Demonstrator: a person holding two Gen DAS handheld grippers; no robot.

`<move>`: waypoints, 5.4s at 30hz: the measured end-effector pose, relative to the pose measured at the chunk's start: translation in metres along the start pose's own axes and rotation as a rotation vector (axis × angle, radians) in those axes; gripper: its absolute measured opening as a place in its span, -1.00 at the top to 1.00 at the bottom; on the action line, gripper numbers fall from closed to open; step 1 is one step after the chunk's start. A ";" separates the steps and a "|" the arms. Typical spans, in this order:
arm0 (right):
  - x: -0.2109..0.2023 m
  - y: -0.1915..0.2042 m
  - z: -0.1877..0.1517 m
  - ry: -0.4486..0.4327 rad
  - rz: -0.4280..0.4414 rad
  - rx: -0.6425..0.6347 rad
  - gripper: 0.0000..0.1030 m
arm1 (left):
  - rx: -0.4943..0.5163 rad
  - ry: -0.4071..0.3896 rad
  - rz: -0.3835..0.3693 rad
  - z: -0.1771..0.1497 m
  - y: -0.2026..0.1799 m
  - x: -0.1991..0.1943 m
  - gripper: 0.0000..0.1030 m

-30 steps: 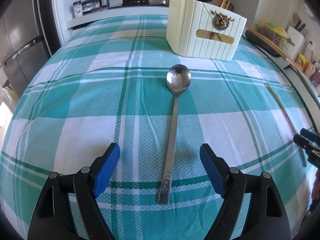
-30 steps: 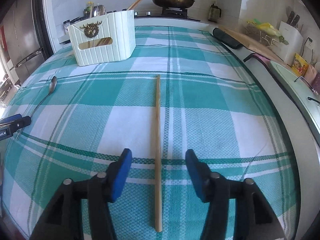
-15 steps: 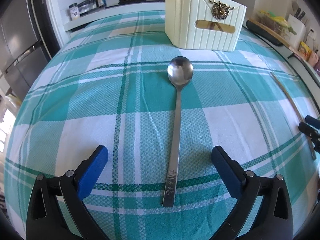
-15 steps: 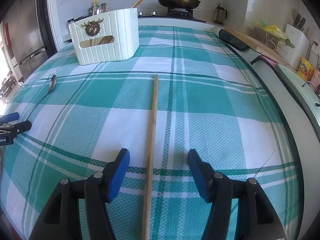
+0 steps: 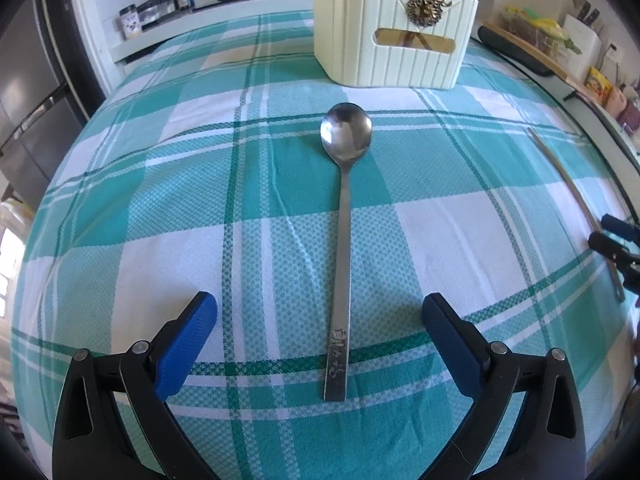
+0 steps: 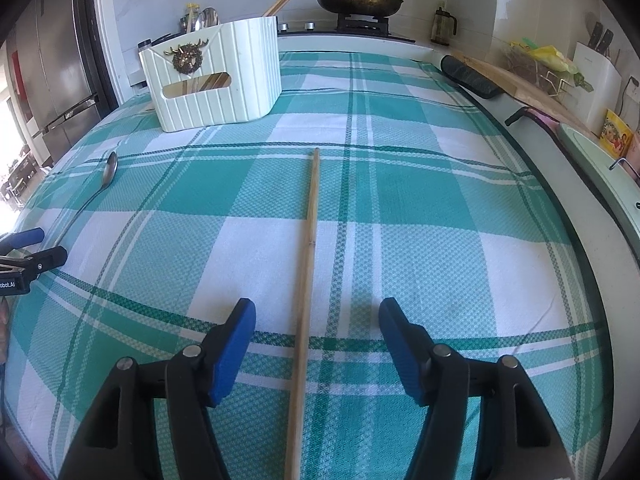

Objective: Organize utensils

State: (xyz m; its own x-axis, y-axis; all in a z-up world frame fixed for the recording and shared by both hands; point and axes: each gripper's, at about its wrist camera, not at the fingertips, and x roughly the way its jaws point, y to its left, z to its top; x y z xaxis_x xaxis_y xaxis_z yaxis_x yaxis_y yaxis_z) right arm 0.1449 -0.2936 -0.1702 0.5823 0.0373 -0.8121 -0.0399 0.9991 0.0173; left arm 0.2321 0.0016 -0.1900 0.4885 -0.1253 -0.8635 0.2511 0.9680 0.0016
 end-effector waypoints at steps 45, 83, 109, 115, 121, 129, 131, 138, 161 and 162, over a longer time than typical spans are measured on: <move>-0.026 -0.023 0.099 -0.042 0.186 0.101 0.87 | 0.015 -0.178 -0.151 0.084 0.013 -0.044 0.30; -0.172 -0.001 0.240 -0.518 0.184 -0.058 0.87 | 0.001 -0.570 -0.223 0.201 0.029 -0.213 0.30; 0.050 0.057 0.332 -0.147 0.345 -0.019 0.17 | -0.088 -0.326 -0.145 0.264 0.024 -0.038 -0.22; -0.020 0.036 0.316 -0.293 0.291 -0.005 -0.05 | -0.124 -0.438 -0.130 0.216 0.020 -0.096 -0.91; -0.105 0.030 0.245 -0.398 0.155 -0.037 -0.55 | -0.102 -0.465 -0.091 0.145 -0.009 -0.138 -0.99; -0.157 0.037 0.132 -0.351 0.055 0.012 -0.76 | -0.124 -0.482 0.033 0.074 -0.038 -0.182 -0.99; -0.168 0.041 0.113 -0.358 0.035 0.009 -0.77 | -0.130 -0.489 0.070 0.064 -0.042 -0.193 -0.99; -0.192 0.057 0.095 -0.370 0.019 -0.021 -0.77 | -0.165 -0.481 0.174 0.056 -0.043 -0.217 -0.99; -0.220 0.073 0.091 -0.442 0.011 -0.072 -0.77 | -0.148 -0.460 0.212 0.046 -0.047 -0.230 -0.99; -0.220 0.073 0.091 -0.441 0.012 -0.073 -0.77 | -0.151 -0.458 0.213 0.046 -0.047 -0.229 -0.99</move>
State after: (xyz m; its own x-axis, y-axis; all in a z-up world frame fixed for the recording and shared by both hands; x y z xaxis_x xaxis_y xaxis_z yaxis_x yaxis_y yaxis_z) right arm 0.0882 -0.2264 0.0629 0.8712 0.0711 -0.4857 -0.0974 0.9948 -0.0290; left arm 0.1467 -0.0247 0.0312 0.8393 0.0277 -0.5429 0.0001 0.9987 0.0511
